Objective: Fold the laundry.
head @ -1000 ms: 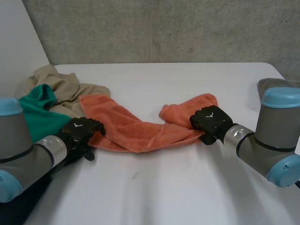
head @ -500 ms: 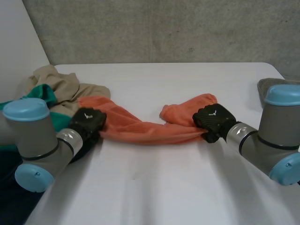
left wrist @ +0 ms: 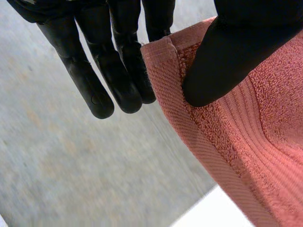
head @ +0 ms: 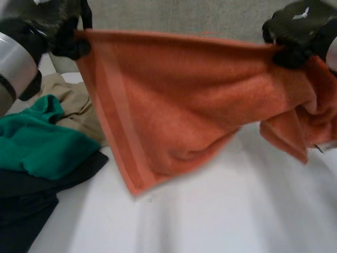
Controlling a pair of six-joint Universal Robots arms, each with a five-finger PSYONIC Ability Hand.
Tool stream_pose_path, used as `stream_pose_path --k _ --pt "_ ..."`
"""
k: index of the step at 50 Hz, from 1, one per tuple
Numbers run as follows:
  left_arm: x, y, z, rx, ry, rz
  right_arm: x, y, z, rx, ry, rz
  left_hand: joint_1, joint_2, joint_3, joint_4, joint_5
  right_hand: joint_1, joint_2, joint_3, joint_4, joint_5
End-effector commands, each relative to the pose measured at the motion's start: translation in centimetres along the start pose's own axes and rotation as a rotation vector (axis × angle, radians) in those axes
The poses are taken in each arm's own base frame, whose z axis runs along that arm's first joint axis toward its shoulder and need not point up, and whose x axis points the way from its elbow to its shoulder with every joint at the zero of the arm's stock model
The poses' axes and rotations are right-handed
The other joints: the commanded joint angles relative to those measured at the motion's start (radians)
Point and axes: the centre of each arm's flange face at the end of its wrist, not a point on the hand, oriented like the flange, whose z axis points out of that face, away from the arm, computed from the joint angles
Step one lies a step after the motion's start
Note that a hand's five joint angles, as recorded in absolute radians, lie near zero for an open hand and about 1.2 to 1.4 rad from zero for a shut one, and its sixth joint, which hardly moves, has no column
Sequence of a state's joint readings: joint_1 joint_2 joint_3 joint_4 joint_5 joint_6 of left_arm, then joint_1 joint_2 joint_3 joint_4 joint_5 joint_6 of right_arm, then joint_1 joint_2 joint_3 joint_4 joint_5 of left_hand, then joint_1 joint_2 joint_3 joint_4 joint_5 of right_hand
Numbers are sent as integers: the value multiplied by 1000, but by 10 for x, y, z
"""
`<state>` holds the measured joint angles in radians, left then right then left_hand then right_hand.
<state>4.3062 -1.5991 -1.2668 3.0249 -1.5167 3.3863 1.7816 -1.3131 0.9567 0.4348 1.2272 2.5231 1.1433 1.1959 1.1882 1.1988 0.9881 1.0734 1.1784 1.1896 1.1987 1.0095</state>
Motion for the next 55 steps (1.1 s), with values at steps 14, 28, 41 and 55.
stream_pose_path --k 14,28,41,55 --pt "1 61 128 203 -80 52 8 74 125 155 303 -168 253 200 208 197 234 323 218 207 198 212" --pt "-7 -5 99 420 -90 -29 20 14 99 508 304 -101 253 200 208 197 234 323 218 207 198 212" --pt "22 132 52 22 -28 -39 -75 106 89 128 -41 56 253 200 208 197 234 323 218 207 198 212" --pt "34 185 9 -164 -11 -61 -134 167 60 -186 -227 128 253 200 208 197 234 -440 -545 -556 -565 -550"
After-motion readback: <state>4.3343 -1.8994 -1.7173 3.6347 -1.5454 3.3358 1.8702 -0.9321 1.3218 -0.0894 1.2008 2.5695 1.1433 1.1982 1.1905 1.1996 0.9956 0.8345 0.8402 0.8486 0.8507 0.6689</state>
